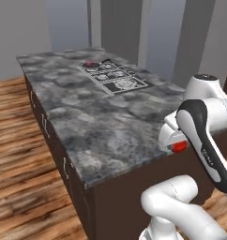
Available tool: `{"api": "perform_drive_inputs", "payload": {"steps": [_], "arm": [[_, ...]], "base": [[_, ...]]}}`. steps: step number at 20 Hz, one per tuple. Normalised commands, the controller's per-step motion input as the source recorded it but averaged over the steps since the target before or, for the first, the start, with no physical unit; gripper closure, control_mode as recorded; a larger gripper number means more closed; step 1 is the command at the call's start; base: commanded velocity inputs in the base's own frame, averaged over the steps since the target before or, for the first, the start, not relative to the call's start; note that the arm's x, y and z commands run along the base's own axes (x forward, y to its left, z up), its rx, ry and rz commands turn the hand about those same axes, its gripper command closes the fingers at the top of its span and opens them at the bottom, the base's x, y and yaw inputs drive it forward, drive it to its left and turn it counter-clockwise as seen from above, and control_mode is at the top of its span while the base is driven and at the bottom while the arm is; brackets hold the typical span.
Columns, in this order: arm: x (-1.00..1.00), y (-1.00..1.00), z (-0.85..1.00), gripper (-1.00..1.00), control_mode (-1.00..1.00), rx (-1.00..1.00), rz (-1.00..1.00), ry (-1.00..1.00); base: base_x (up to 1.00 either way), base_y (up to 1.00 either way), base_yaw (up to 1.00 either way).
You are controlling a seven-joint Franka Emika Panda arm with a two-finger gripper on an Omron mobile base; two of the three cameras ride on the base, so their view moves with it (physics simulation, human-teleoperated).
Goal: Place the pan on the rear right burner on the stove. Then place the tomato and the onion in the pan and turn on the rear right burner.
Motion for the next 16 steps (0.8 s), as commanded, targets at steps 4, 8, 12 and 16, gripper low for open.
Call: {"api": "perform_drive_inputs", "payload": {"steps": [4, 8, 12, 16], "arm": [[0.0, 0.0, 0.0, 1.0, 1.0, 0.0, 0.0, 0.0], [0.0, 0.0, 0.0, 1.0, 1.0, 0.0, 0.0, 0.0], [0.0, 0.0, 0.0, 1.0, 1.0, 0.0, 0.0, 0.0], [0.0, 0.0, 0.0, 1.0, 1.0, 0.0, 0.0, 0.0]], "base": [[-0.01, -1.0, 0.33], [-0.04, -1.0, 0.33], [-0.32, -1.0, 0.29], [-0.27, -1.0, 0.3]]}}
